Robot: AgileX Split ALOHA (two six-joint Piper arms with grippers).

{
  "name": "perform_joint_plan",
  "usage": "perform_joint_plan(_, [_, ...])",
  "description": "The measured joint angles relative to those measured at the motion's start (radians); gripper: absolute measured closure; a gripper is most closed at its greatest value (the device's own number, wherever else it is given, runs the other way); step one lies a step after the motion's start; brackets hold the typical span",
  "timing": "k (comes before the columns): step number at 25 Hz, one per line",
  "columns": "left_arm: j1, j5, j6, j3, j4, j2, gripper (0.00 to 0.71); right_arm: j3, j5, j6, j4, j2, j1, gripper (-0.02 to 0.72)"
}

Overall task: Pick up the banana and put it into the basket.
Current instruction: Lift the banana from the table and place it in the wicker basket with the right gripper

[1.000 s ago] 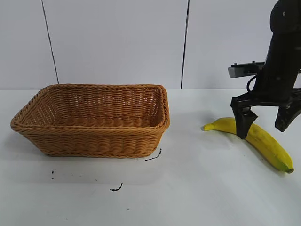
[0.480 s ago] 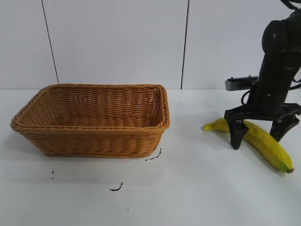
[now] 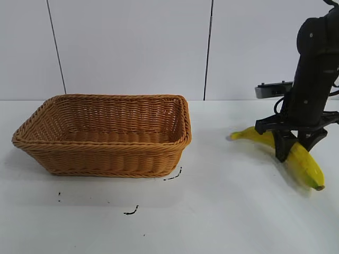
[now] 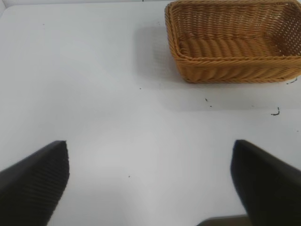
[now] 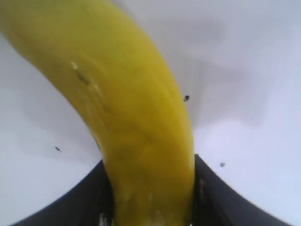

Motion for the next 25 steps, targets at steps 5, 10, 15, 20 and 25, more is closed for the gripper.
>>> perform_joint_plan(5, [0.000, 0.000, 0.000, 0.000, 0.000, 0.000, 0.017, 0.000, 0.062, 0.000, 0.001, -0.110, 0.001, 0.419])
perform_joint_plan(10, [0.000, 0.000, 0.000, 0.000, 0.000, 0.000, 0.017, -0.073, 0.159, 0.000, 0.003, -0.133, 0.008, 0.419])
perform_joint_plan(15, [0.000, 0.000, 0.000, 0.000, 0.000, 0.000, 0.017, -0.180, 0.184, -0.004, 0.003, -0.133, 0.073, 0.419])
perform_joint_plan(20, [0.000, 0.000, 0.000, 0.000, 0.000, 0.000, 0.017, -0.232, 0.189, -0.019, 0.003, -0.133, 0.193, 0.419])
perform_joint_plan(25, [0.000, -0.001, 0.000, 0.000, 0.000, 0.000, 0.017, -0.253, 0.182, -0.071, 0.001, -0.126, 0.321, 0.419])
